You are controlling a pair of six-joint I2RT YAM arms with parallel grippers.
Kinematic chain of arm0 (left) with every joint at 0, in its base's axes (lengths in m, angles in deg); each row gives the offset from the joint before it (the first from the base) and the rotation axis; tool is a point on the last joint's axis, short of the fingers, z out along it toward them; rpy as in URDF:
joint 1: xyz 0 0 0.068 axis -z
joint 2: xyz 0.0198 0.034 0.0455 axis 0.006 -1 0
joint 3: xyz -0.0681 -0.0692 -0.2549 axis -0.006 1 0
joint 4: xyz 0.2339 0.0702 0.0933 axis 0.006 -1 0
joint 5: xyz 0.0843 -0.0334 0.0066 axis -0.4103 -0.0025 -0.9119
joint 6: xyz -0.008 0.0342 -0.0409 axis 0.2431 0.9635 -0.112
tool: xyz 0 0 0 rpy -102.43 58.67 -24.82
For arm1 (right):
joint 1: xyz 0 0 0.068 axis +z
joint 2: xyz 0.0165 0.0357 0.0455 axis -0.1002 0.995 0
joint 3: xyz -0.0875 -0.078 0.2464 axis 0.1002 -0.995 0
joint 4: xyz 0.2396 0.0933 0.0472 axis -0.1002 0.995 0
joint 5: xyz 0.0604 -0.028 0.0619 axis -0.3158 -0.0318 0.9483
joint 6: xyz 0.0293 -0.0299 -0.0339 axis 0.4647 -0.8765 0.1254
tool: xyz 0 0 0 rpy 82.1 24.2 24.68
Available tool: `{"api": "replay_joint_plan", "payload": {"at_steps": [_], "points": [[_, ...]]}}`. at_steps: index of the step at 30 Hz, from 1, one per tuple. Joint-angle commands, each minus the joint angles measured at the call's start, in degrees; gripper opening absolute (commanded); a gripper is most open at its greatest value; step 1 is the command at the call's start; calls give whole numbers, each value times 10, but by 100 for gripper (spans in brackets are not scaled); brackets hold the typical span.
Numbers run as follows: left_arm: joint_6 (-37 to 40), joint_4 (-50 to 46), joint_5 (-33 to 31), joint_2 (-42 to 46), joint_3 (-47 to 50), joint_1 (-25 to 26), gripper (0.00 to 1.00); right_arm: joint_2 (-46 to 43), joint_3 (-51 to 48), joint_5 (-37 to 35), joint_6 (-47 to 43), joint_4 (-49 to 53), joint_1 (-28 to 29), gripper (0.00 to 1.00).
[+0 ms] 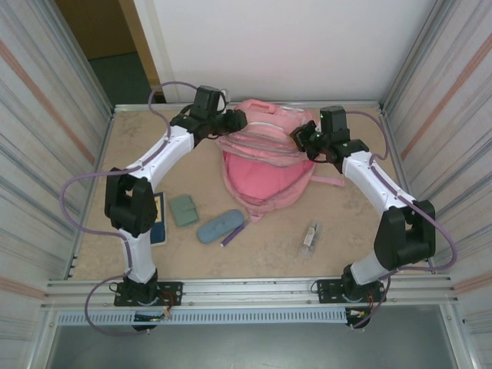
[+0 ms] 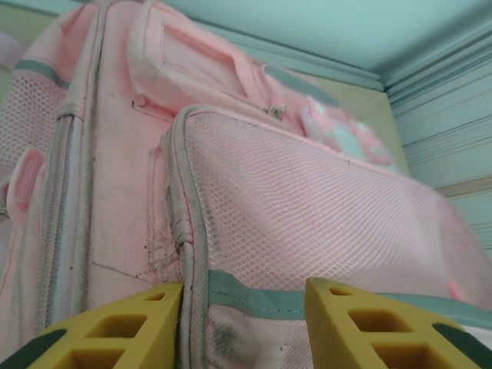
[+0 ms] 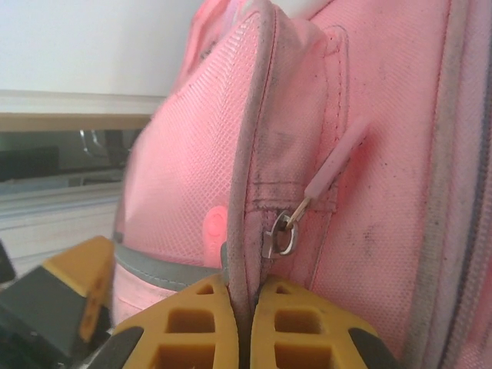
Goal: Pack the student bag
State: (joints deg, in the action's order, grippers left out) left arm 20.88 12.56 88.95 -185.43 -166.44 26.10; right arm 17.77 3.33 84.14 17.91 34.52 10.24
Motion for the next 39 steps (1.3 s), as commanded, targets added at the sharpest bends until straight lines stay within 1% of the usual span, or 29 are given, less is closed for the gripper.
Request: {"api": "replay_joint_plan", "payload": {"at_steps": [1, 4, 8, 10, 12, 14, 16, 17, 18, 19, 22, 23, 26, 27, 30, 33, 36, 37, 39], "points": [[-12, 67, 86, 20, 35, 24, 43, -20, -25, 27, -44, -10, 34, 5], [-18, 81, 82, 28, 87, 21, 43, -17, -45, 7, -60, 13, 34, 6], [-8, 89, 86, 42, 127, 15, 43, -15, -85, 4, -67, 5, 35, 8], [-1, 81, 78, 47, 141, 10, 44, -3, -86, 9, -90, 18, 34, 10], [-2, 66, 77, 44, 143, 3, 45, 15, -67, 12, -132, 51, 26, 11], [-4, 56, 98, 40, 143, -10, 45, 34, -46, 13, -173, 79, 15, 12], [1, 46, 97, 50, 153, -22, 46, 58, -25, 44, -199, 88, -4, 18], [10, 36, 88, 58, 158, -27, 46, 71, -15, 71, -207, 88, -13, 28], [23, 19, 72, 68, 159, -32, 47, 83, -6, 92, -213, 90, -19, 34], [35, -3, 54, 78, 159, -36, 48, 90, 0, 101, -217, 89, -21, 35], [61, -75, -18, 113, 162, -46, 50, 92, 5, 70, -230, 84, -14, 40], [66, -98, -51, 125, 169, -47, 51, 87, 4, 53, -234, 82, -14, 42], [71, -164, -136, 161, 201, -52, 57, 59, -9, -7, -241, 68, -15, 43], [71, -183, -154, 170, 213, -58, 59, 45, -17, -32, -247, 61, -14, 44], [61, -226, -143, 188, 243, -90, 59, 5, -43, -104, -284, 40, -8, 48], [33, -258, -140, 209, 279, -122, 58, -22, -58, -156, -320, 36, 5, 49], [4, -278, -153, 239, 330, -139, 58, -42, -74, -177, -350, 22, 35, 50], [-5, -278, -144, 249, 350, -148, 58, -45, -76, -175, -365, 21, 48, 50], [-33, -270, -95, 267, 404, -190, 58, -47, -73, -166, -399, 32, 95, 51]]}}
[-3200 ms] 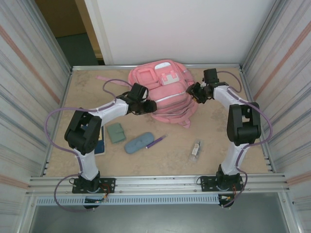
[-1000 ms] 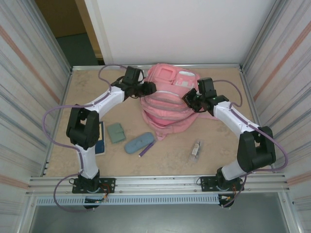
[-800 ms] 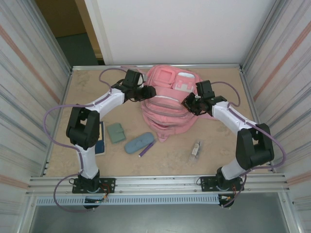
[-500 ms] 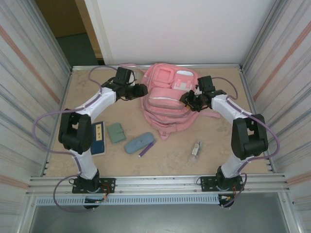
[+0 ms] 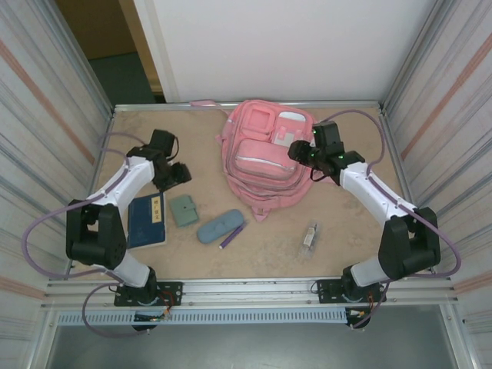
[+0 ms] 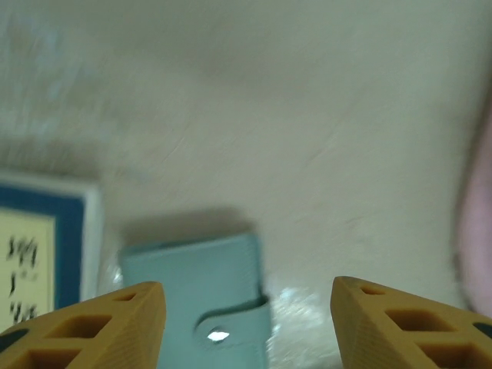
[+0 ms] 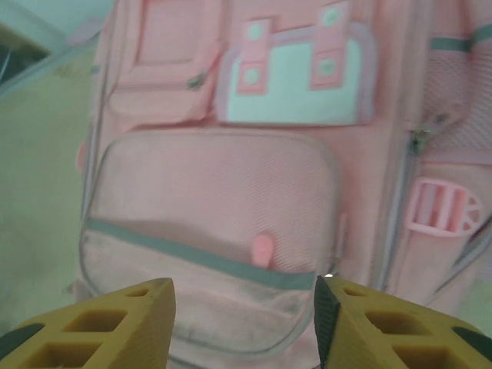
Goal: Pack the student bag
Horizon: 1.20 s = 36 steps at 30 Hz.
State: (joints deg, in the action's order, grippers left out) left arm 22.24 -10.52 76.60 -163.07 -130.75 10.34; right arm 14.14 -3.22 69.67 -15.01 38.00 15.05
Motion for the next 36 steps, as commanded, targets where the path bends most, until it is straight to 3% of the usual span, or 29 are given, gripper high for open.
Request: {"api": "replay_joint_plan", "payload": {"at_steps": [1, 4, 9, 11, 14, 19, 22, 26, 33, 36], "points": [[-52, -37, 52, 51, 70, -51, 58, -11, -5, -18, -84, 6, 70, 52], [-61, -41, 83, 72, 120, -93, 57, -14, -17, -4, -130, 15, 158, 55], [-63, -45, 66, 134, 177, -121, 59, 15, -29, 35, -179, 1, 295, 63], [-81, -42, 55, 160, 209, -128, 65, 49, -12, 22, -219, 16, 352, 63], [-116, -49, 68, 184, 245, -143, 59, 116, 39, -9, -267, 57, 415, 63], [-140, -60, 5, 211, 261, -145, 58, 230, 131, 75, -234, 111, 443, 59], [-158, -33, 11, 205, 285, -147, 56, 272, 166, 85, -246, 115, 461, 62], [-185, 40, 69, 190, 334, -149, 46, 301, 198, 39, -243, 116, 462, 62], [-189, 85, 137, 186, 390, -148, 43, 338, 204, -64, -225, 114, 444, 62], [-212, 94, 139, 221, 418, -118, 45, 342, 193, -62, -203, 103, 413, 61]]}}
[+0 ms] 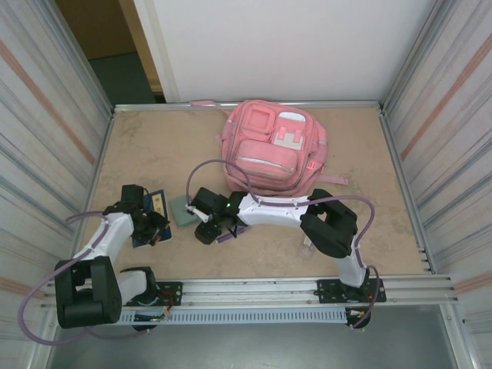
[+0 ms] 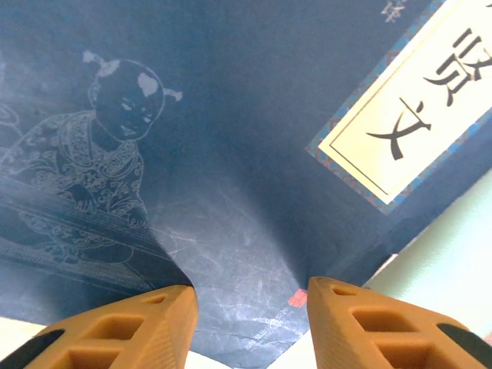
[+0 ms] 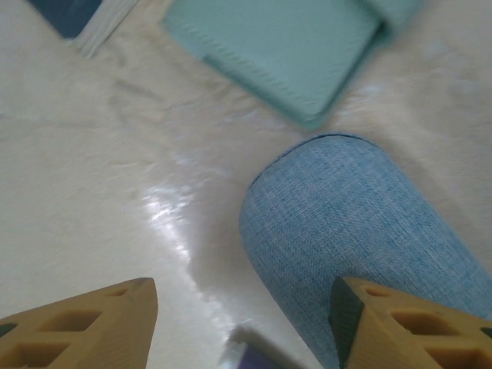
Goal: Pack the student bag
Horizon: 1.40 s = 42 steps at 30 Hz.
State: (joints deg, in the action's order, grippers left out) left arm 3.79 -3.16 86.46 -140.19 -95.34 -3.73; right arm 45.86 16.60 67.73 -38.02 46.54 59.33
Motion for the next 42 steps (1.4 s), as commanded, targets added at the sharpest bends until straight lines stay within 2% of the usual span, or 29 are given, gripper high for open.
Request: {"api": "replay_joint_plan", "payload": {"at_steps": [1, 5, 10, 15, 20, 22, 24, 30, 34, 38, 40, 42], "points": [[-36, 16, 38, 3, 71, 35, 45, 25, -8, -40, 31, 12, -43, 61], [-82, 5, 50, 35, 94, 80, 45, 35, 4, -17, 41, -14, -80, 60], [-135, -28, 28, 50, 99, 148, 46, 69, 50, 10, 70, -58, -107, 61], [-157, -22, 56, 59, 93, 185, 48, 87, 88, 22, 77, -85, -109, 61], [-195, 12, 121, 62, 89, 237, 49, 65, 101, 15, 82, -72, -109, 62], [-186, -14, 108, 65, 59, 255, 49, 46, 82, 11, 86, -81, -110, 62], [-186, -60, 64, 79, 22, 271, 50, 27, 71, 20, 87, -76, -113, 62], [-184, -198, -52, 148, -64, 265, 52, -41, 27, 20, 82, -64, -112, 61], [-126, -261, -104, 181, -86, 200, 52, -59, 19, 1, 31, -49, -72, 60], [-45, -235, -92, 201, -57, 92, 52, -37, 28, 40, -11, -39, -20, 59], [-22, -179, -51, 193, -34, 68, 52, -15, 46, 56, -18, -23, 1, 54], [-22, -134, -37, 172, -12, 50, 52, 8, 78, 83, -15, 7, 14, 49]]}}
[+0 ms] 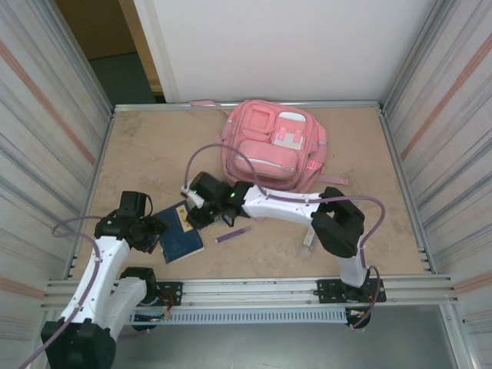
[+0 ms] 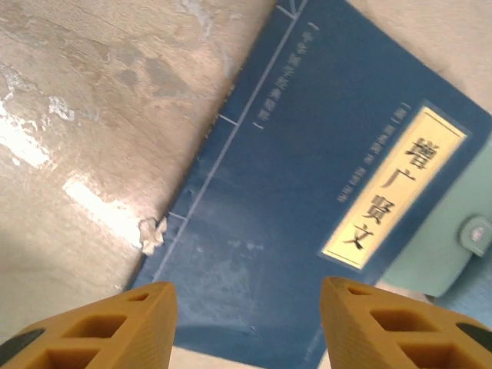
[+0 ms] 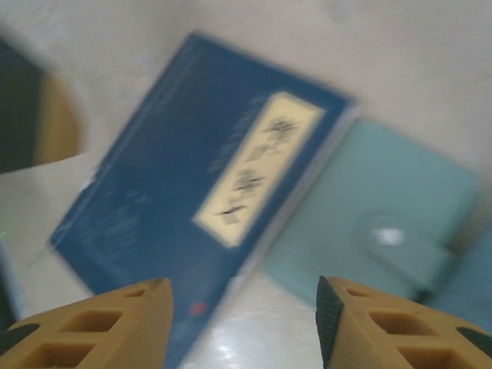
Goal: Pack the student bag
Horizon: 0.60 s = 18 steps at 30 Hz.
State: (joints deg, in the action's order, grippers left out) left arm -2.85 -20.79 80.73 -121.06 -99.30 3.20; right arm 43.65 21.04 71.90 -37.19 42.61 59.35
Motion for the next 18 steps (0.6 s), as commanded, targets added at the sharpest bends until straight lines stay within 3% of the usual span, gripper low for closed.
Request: {"api": "replay_joint_plan", "payload": {"at_steps": [1, 6, 11, 15, 18], "points": [[44, 60, 22, -34, 37, -28, 52, 41, 42, 57, -14, 56, 16, 48], [52, 115, 19, -108, 52, -47, 51, 77, 59, 90, 42, 104, 2, 47], [79, 201, 61, -132, 86, -47, 53, 117, 67, 165, 87, 128, -36, 46], [85, 217, 83, -129, 99, -47, 60, 138, 70, 191, 113, 132, -56, 45], [89, 213, 63, -118, 108, -46, 68, 156, 81, 195, 128, 141, -69, 36]]}}
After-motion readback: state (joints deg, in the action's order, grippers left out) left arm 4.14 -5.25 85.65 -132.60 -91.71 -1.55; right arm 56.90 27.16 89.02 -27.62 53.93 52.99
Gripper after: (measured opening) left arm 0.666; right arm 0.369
